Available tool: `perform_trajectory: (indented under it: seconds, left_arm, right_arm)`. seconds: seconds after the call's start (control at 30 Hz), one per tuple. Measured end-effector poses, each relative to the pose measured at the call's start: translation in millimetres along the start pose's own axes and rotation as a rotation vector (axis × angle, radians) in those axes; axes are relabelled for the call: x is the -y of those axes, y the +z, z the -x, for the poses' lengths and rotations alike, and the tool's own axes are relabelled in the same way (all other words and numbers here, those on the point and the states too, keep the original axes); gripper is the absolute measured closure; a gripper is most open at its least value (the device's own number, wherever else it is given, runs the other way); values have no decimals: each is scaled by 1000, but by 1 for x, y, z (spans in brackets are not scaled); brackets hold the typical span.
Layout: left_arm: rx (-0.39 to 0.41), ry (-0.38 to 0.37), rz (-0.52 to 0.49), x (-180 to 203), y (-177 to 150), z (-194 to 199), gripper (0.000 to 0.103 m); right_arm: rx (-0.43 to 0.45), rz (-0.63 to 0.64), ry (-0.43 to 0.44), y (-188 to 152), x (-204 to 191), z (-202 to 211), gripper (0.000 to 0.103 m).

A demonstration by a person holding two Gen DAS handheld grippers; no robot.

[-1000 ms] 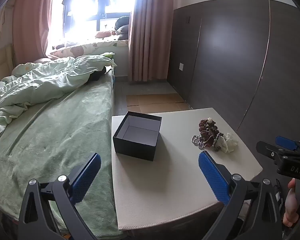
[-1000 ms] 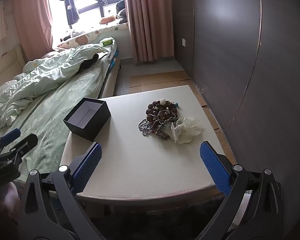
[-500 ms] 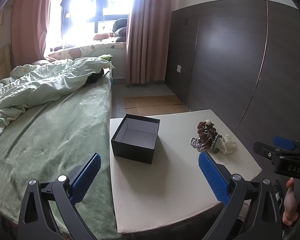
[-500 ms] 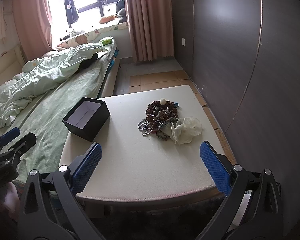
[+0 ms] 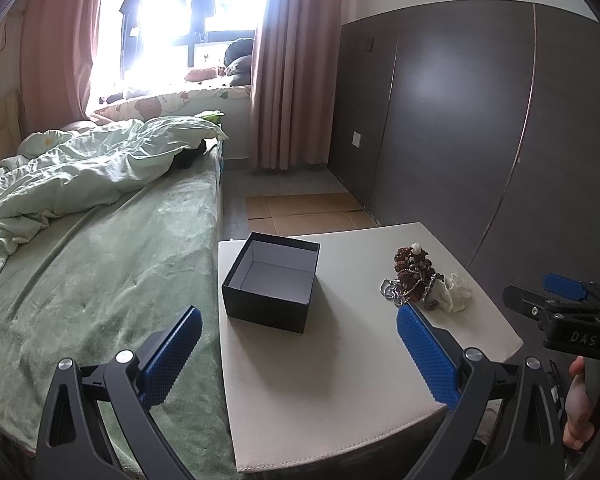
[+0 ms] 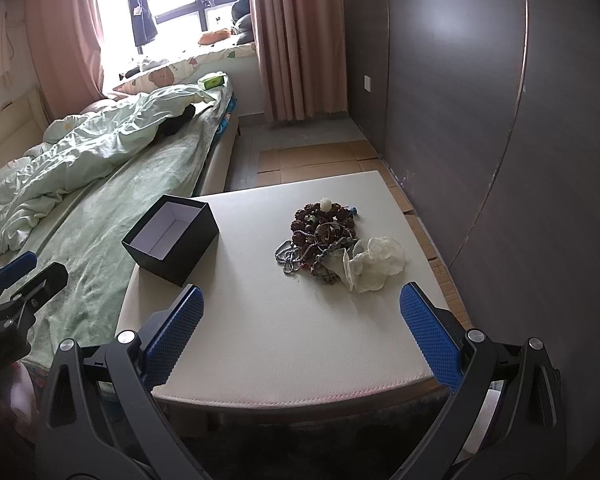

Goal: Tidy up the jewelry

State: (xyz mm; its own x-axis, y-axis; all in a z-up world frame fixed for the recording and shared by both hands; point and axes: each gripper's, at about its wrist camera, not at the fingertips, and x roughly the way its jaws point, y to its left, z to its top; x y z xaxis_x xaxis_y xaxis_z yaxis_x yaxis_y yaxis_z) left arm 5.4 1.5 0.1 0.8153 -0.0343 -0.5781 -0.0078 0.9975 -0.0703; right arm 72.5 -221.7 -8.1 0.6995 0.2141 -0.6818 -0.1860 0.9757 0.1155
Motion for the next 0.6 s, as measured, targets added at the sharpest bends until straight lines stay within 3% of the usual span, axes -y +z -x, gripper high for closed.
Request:
perform_trajectory:
  seconds: [0.6]
  left_arm:
    - [4,-17,3,-2,3,7,8]
  right_arm:
    - [0,2,-5,0,-2,2,5]
